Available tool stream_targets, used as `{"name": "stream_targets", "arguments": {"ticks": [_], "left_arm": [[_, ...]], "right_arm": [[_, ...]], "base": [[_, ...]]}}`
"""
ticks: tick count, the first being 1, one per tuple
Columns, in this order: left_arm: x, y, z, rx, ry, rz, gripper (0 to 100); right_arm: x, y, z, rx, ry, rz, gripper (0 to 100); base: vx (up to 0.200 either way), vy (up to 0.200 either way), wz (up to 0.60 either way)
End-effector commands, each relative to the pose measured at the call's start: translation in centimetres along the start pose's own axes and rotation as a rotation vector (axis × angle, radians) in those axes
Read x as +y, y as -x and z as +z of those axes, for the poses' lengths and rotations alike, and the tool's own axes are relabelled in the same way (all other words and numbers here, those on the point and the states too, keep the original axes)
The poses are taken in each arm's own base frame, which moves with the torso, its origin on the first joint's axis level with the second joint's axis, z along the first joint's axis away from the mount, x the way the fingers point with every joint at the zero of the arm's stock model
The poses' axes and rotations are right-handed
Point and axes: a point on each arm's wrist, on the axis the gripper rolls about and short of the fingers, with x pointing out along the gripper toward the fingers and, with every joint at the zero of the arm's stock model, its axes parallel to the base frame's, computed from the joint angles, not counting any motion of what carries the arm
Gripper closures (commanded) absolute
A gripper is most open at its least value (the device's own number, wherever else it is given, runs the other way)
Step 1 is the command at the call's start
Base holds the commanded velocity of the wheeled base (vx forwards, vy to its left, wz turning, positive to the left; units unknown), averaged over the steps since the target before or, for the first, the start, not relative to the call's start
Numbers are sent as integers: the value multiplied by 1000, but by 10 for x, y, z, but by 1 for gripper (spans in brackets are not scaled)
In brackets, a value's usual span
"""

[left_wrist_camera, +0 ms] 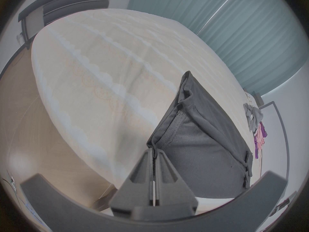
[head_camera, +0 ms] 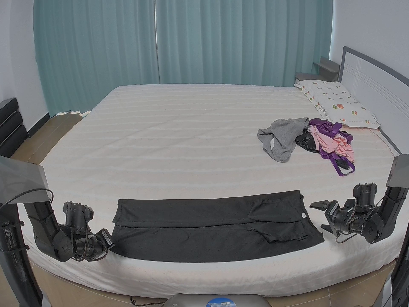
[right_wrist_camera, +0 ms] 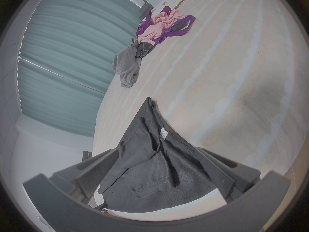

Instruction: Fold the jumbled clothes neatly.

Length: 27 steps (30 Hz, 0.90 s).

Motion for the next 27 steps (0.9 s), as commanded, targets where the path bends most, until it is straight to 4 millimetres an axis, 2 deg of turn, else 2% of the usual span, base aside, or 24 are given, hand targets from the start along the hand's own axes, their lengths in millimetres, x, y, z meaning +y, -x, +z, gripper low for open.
{"name": "stream_targets", "arguments": {"ticks": [1, 16, 17, 23, 27], "left_arm": [[3, 1, -2, 9, -1, 14, 100], [3, 1, 1, -3, 12, 8, 100], [3, 2, 1, -3, 13, 6, 0], [3, 5, 4, -16, 21, 0, 0], [1, 20, 21, -85, 52, -51, 0]], "right_arm": [[0, 1, 0, -1, 0, 0, 0], [0, 0, -1, 2, 2, 0, 0], [0, 0, -1, 2, 2, 0, 0], [0, 0, 0, 1, 2, 0, 0], [-1, -1, 0, 11, 0, 5, 0]], "base": [[0, 0, 0], [0, 0, 0], [0, 0, 0], [0, 0, 0], [0, 0, 0]]}}
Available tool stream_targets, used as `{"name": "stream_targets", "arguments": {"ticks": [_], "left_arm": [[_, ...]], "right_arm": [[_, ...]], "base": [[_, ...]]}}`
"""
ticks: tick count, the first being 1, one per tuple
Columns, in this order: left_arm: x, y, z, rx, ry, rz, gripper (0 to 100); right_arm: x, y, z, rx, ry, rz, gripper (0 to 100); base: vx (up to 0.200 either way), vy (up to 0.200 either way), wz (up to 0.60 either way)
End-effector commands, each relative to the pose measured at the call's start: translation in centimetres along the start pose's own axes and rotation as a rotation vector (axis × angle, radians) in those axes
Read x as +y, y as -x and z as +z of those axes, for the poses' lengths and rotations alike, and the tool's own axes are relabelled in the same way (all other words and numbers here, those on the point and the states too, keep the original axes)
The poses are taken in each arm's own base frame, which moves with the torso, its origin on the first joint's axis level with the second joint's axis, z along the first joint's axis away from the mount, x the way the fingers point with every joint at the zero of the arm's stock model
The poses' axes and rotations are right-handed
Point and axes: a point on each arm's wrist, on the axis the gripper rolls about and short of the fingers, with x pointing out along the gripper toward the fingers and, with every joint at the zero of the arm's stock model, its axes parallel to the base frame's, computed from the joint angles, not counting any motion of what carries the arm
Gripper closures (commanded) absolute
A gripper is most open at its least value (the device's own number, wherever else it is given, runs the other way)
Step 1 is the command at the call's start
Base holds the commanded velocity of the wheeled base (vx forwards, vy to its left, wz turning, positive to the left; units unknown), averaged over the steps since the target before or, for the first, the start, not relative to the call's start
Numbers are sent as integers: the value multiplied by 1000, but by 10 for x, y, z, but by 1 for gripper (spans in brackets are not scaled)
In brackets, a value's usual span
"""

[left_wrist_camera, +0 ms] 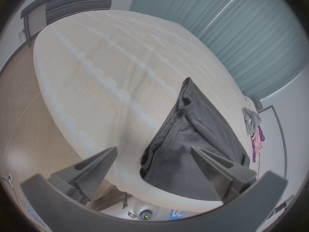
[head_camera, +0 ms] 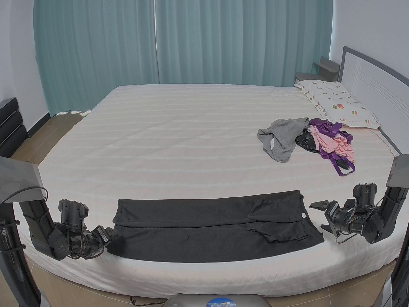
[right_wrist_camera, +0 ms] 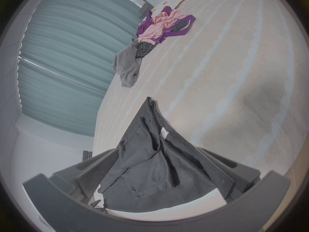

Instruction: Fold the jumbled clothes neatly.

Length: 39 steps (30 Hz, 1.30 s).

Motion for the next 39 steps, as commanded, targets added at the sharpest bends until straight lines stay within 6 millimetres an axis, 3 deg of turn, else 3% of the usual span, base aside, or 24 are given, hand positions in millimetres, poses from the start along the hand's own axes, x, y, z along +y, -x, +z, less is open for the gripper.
{"name": "stream_targets", "arguments": {"ticks": [1, 7, 14, 18, 26, 39], "left_arm": [[-5, 16, 19, -79, 27, -60, 0], [-19, 23, 33, -100, 25, -165, 0], [-41, -11, 57, -97, -33, -256, 0], [-45, -34, 57, -43, -131, -235, 0], [-42, -53, 48, 11, -249, -201, 0], [-42, -58, 43, 18, -299, -203, 0]], "right_arm": [[-1, -1, 0, 13, -5, 7, 0], [-3, -1, 0, 32, -10, 18, 0], [-3, -3, 0, 54, -48, 33, 0], [-3, -2, 0, 58, -50, 38, 0], [-3, -2, -1, 58, -51, 36, 0], [-4, -2, -1, 59, -51, 35, 0]], "base": [[0, 0, 0], [0, 0, 0], [0, 0, 0], [0, 0, 0], [0, 0, 0], [0, 0, 0]]}}
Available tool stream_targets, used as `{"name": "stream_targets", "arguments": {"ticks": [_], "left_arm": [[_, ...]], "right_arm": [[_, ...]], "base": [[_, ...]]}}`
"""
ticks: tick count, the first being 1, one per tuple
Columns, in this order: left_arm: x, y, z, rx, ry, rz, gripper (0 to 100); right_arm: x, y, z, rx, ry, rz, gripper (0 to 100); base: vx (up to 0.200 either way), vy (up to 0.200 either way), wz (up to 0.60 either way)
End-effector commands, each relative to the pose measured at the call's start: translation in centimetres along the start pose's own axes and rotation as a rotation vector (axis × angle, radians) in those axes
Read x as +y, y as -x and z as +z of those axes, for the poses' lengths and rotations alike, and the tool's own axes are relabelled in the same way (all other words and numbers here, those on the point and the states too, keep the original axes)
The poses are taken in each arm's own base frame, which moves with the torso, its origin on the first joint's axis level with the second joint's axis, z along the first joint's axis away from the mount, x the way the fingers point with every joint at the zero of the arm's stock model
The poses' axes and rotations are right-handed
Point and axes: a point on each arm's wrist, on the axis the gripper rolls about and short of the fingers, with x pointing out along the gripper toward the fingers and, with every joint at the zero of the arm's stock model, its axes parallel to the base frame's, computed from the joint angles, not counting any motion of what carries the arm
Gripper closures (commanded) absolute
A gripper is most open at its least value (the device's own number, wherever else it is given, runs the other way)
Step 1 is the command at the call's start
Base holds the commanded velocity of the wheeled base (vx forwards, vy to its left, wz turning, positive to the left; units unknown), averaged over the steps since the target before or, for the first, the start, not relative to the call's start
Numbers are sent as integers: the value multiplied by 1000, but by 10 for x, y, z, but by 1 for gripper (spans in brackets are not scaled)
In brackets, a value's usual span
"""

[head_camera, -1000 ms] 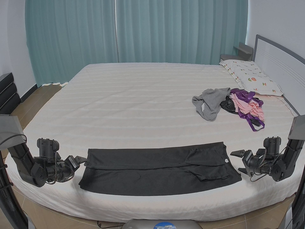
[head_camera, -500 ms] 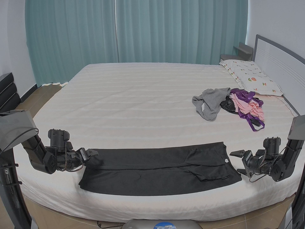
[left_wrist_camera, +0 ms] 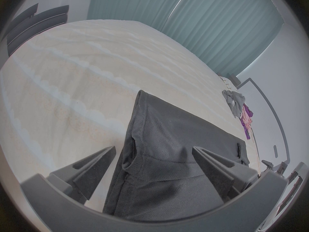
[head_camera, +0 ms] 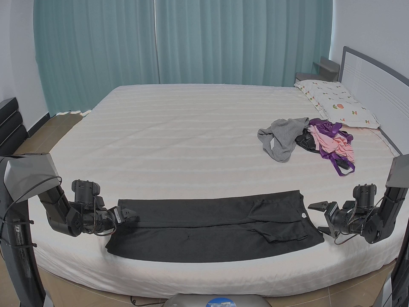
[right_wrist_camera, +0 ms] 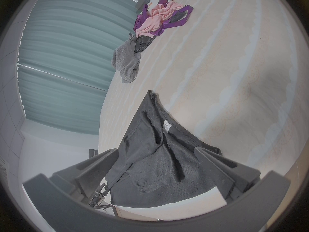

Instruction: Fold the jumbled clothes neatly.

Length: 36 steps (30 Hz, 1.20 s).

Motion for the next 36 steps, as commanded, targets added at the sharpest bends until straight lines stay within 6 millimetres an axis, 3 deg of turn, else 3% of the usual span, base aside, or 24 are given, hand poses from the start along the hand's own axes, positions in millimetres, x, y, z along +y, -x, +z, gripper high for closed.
{"name": "stream_targets", "arguments": {"ticks": [1, 10, 11, 36], "left_arm": [[-1, -3, -4, 14, -4, 1, 0], [-6, -2, -13, 32, -24, -9, 0], [-6, -2, -13, 32, -24, -9, 100], [0, 3, -7, -27, -8, -5, 100]], "right_arm": [[0, 0, 0, 1, 0, -1, 0], [-1, -1, 0, 2, 0, -2, 0], [-1, -1, 0, 2, 0, -2, 0], [0, -1, 0, 2, 0, 1, 0]], "base": [[0, 0, 0], [0, 0, 0], [0, 0, 0], [0, 0, 0]]}}
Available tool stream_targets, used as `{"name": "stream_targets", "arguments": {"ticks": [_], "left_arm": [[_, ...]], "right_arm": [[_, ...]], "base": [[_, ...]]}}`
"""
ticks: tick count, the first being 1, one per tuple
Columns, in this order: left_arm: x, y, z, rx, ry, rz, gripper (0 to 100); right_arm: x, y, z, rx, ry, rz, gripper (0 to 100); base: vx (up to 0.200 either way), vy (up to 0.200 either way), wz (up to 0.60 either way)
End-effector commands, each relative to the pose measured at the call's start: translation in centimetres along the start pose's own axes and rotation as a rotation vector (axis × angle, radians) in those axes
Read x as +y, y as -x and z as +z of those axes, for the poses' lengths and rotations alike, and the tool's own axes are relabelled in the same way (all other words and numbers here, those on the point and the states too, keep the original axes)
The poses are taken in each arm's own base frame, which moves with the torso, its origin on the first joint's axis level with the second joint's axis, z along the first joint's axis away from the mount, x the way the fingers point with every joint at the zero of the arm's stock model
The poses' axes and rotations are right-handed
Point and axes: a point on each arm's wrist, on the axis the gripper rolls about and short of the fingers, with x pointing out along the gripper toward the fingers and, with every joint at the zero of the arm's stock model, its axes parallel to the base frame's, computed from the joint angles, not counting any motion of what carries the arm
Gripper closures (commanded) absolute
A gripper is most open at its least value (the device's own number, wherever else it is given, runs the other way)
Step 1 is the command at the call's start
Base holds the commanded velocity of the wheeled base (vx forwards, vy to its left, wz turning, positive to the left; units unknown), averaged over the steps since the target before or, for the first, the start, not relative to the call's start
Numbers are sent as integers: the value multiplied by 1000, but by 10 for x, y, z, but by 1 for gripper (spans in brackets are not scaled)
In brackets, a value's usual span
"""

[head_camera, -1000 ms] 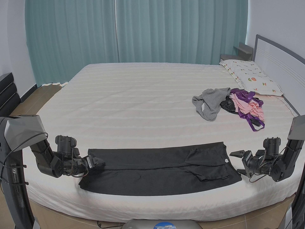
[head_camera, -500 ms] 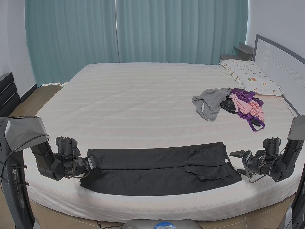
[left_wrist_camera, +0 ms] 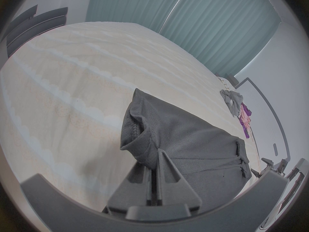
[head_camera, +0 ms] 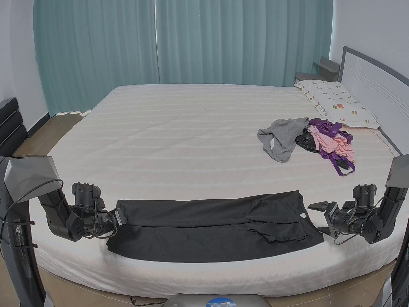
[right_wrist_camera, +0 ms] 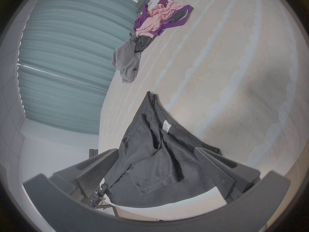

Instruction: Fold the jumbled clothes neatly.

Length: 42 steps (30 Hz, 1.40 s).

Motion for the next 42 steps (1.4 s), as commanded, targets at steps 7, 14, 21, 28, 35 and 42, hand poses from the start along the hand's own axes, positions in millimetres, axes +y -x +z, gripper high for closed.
{"name": "stream_targets", "arguments": {"ticks": [7, 14, 21, 28, 35, 42], "left_arm": [[0, 0, 0, -2, 4, 0, 100], [-3, -2, 5, -19, 17, -11, 100], [-12, -6, 12, -42, 48, -36, 100], [-20, -6, 13, -47, 34, -52, 100], [-31, 5, 20, -80, 31, -80, 100], [-55, 18, 29, -128, 7, -108, 100]], "right_arm": [[1, -1, 1, -2, 1, 4, 0], [1, -1, 2, -7, 0, 6, 0], [0, -1, 4, -17, 0, 11, 0], [0, -1, 5, -19, -5, 12, 0], [1, 0, 7, -28, -33, 18, 0], [1, 0, 6, -35, -28, 27, 0]], "base": [[-29, 0, 0], [-57, 0, 0], [0, 0, 0], [0, -200, 0], [0, -200, 0], [0, -200, 0]]}}
